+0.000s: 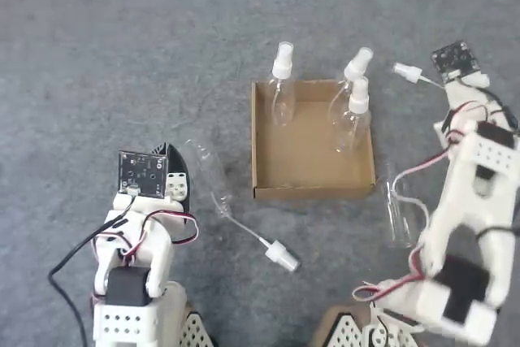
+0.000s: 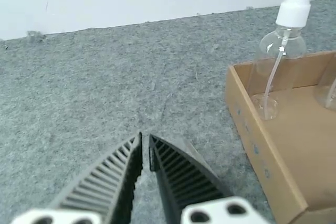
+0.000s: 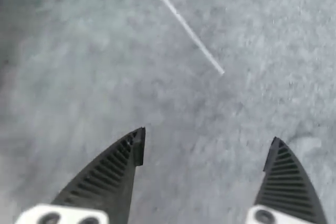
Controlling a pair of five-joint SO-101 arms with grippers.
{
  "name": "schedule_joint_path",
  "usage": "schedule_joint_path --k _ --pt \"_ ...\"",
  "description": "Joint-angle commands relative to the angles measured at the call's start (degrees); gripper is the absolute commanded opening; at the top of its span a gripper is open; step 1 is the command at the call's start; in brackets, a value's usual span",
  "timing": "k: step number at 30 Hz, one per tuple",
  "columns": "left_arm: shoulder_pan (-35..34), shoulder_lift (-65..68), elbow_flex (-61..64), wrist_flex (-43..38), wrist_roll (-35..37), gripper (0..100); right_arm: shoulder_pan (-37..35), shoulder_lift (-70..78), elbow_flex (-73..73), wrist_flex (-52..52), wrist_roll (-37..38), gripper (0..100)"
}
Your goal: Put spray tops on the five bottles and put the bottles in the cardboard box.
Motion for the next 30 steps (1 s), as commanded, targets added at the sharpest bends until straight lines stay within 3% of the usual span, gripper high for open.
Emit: schedule_joint_path --k 1,11,27,30 --pt "-0.35 -0.79 -0.48 -1.76 -0.35 1 0.57 5.67 -6.33 -9.1 0.44 30.3" --pt "-0.35 -0.79 -0.48 -1.76 -0.35 1 0.66 23.25 -13.89 -23.6 0.35 30.3" --pt "-0.35 -0.79 -0.04 -1.76 -0.35 1 1.27 47.96 -36.75 -23.52 0.44 29.9" --pt "-0.35 -0.79 0.04 -2.11 -0.35 1 1.27 49.36 -36.92 -23.52 0.7 20.7"
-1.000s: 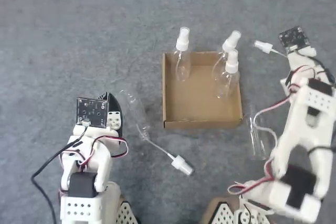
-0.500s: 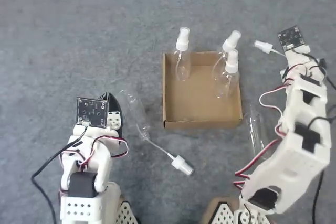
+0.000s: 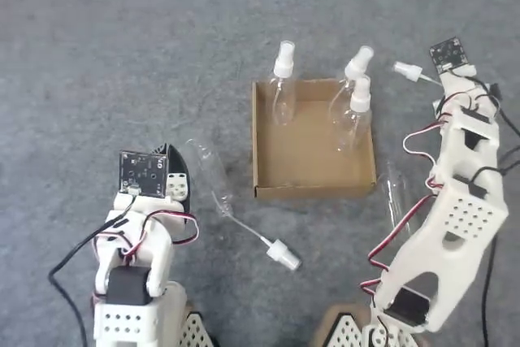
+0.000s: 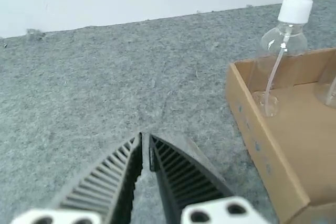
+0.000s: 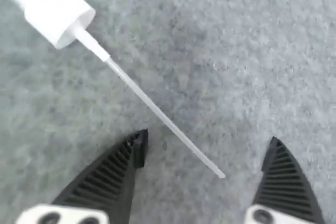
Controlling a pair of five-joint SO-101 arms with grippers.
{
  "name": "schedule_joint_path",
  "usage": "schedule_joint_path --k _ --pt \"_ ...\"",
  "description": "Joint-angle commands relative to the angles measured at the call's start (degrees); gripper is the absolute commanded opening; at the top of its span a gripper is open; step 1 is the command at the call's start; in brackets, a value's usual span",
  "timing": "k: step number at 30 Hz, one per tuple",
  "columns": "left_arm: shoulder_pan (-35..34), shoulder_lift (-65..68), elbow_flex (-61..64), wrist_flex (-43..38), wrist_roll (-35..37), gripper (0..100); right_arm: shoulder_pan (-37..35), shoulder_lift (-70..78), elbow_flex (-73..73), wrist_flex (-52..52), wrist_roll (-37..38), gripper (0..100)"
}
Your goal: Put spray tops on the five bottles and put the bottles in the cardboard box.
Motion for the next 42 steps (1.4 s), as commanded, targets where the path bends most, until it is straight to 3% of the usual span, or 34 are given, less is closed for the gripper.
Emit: schedule_joint_path --k 1,5,10,18,28,42 --pt "-0.35 -0.79 -0.4 -2.46 -0.35 1 1.1 0.75 -3.52 -0.66 0.62 16.3" --pt "-0.18 -0.79 0.13 -3.08 -0.35 1 1.63 0.48 -3.43 -0.57 0.62 4.2" --pt "-0.18 -0.79 0.13 -3.34 -0.35 1 1.71 0.22 -3.6 1.36 0.62 1.8" --pt "0.0 -0.79 0.22 -3.25 -0.35 1 1.71 -8.92 -3.69 22.02 0.53 0.6" --pt "0.0 -0.79 0.22 -3.25 -0.35 1 2.95 -14.9 -3.69 40.75 3.87 0.6" --pt "-0.26 -0.79 0.22 -3.25 -0.35 1 -4.53 -21.32 -3.6 32.84 -4.66 1.1"
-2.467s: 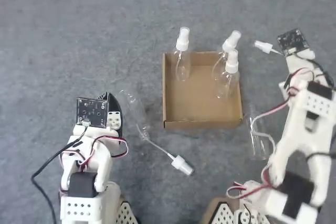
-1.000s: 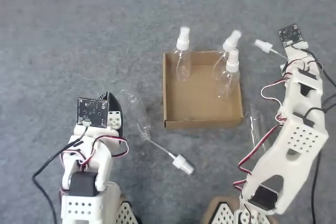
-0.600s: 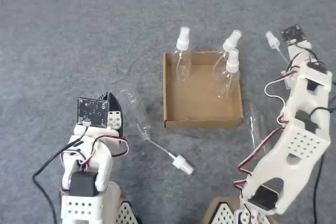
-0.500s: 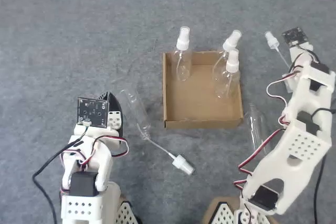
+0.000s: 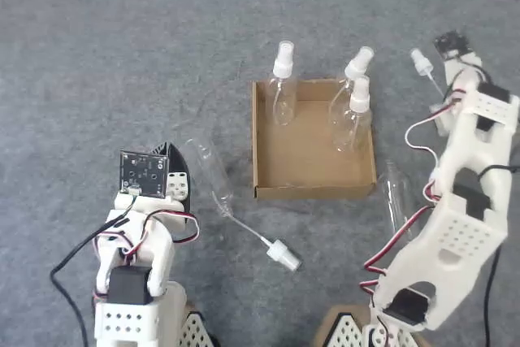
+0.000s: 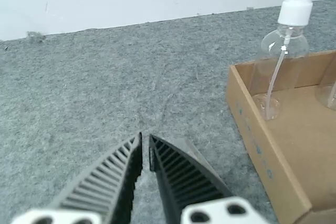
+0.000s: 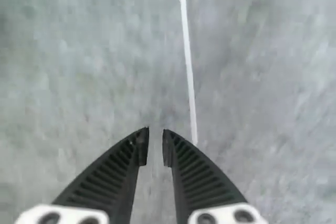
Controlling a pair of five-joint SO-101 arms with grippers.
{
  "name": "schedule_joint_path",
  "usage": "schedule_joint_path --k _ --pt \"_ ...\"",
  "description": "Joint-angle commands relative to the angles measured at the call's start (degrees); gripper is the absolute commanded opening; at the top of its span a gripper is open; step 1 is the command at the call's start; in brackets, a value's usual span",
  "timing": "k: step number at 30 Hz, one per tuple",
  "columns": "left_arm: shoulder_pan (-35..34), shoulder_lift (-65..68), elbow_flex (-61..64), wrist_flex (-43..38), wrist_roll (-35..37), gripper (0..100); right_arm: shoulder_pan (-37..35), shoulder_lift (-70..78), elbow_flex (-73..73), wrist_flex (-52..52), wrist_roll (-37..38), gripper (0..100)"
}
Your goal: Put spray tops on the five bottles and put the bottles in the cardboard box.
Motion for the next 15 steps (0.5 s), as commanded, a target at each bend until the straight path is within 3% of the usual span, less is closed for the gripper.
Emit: schedule_joint_path --k 1,4,11,15 --pt "-0.26 -0.79 -0.66 -1.41 -0.35 1 -2.33 -4.62 -1.23 -5.67 -1.14 1.1" --pt "-0.35 -0.79 -0.66 -1.49 -0.35 1 -3.21 -2.68 -1.41 -10.86 -1.14 3.1" --pt "-0.35 -0.79 -0.66 -1.49 -0.35 1 -5.14 4.97 -1.41 -26.42 -1.14 25.6" --pt "-0.35 -0.79 -0.66 -1.49 -0.35 1 -6.29 10.33 -1.41 -33.63 -1.14 28.9"
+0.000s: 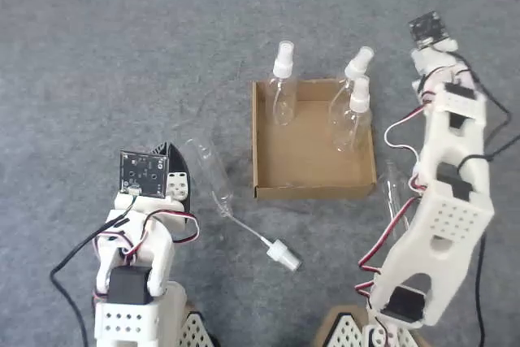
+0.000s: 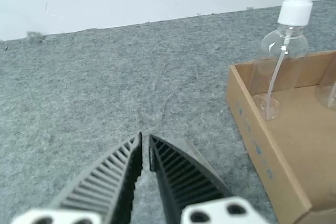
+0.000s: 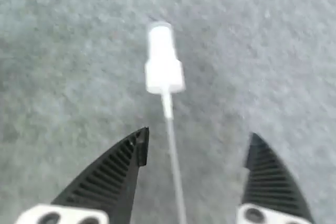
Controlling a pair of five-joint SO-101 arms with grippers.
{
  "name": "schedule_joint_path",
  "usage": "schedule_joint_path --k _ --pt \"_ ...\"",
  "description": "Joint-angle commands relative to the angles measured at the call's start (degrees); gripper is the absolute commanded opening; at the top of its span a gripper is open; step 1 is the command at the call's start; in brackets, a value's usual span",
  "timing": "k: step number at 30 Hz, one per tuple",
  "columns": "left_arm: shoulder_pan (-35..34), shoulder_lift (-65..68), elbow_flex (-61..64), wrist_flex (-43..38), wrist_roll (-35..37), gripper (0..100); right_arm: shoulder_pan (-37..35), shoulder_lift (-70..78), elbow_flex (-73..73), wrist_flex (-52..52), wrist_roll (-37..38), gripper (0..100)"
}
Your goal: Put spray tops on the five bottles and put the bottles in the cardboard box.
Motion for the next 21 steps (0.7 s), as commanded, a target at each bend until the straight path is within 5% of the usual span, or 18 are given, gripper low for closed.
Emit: schedule_joint_path --k 1,14,21 --pt "-0.26 -0.79 -0.66 -1.49 -0.35 1 -1.27 1.63 -1.41 -7.96 -0.7 28.9" --pt "-0.26 -0.79 -0.66 -1.49 -0.35 1 -2.68 14.99 -1.49 -30.64 -0.7 28.4" --pt "-0.26 -0.79 -0.66 -1.32 -0.35 1 -2.68 17.1 -1.49 -30.55 -0.7 8.2"
